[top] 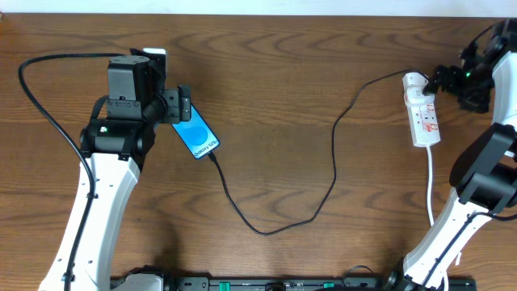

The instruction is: Plug charger to phone and switch on socket

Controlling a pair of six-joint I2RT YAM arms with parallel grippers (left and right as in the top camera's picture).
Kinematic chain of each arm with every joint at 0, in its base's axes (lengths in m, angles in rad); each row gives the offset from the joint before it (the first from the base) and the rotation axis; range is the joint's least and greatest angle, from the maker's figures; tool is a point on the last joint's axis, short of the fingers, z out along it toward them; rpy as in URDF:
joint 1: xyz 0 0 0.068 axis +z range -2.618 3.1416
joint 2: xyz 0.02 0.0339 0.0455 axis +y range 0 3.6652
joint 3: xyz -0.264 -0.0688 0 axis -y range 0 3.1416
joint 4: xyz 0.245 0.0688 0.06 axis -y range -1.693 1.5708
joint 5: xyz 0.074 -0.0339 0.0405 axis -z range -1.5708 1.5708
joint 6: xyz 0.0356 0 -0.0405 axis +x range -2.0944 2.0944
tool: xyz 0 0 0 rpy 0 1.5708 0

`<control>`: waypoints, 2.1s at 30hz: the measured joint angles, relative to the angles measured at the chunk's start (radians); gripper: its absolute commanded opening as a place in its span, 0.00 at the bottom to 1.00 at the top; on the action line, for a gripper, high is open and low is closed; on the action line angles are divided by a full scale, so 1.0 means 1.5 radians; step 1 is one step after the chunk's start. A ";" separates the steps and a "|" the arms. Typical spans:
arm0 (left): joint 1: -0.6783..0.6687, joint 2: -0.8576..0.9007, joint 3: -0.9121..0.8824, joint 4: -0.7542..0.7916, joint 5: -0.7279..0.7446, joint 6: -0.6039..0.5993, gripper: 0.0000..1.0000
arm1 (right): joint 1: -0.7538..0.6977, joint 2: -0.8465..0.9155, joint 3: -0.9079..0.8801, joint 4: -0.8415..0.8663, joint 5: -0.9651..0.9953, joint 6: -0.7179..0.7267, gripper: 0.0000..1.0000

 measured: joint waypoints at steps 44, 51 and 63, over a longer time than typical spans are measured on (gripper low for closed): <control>0.000 0.000 0.000 0.000 0.000 0.000 0.89 | 0.000 0.000 0.135 -0.100 0.009 0.027 0.99; 0.000 0.000 0.000 0.000 0.000 0.000 0.90 | 0.000 0.000 0.135 -0.100 0.009 0.027 0.99; 0.000 0.000 0.000 0.000 0.000 0.000 0.89 | 0.000 0.000 0.135 -0.100 0.009 0.027 0.99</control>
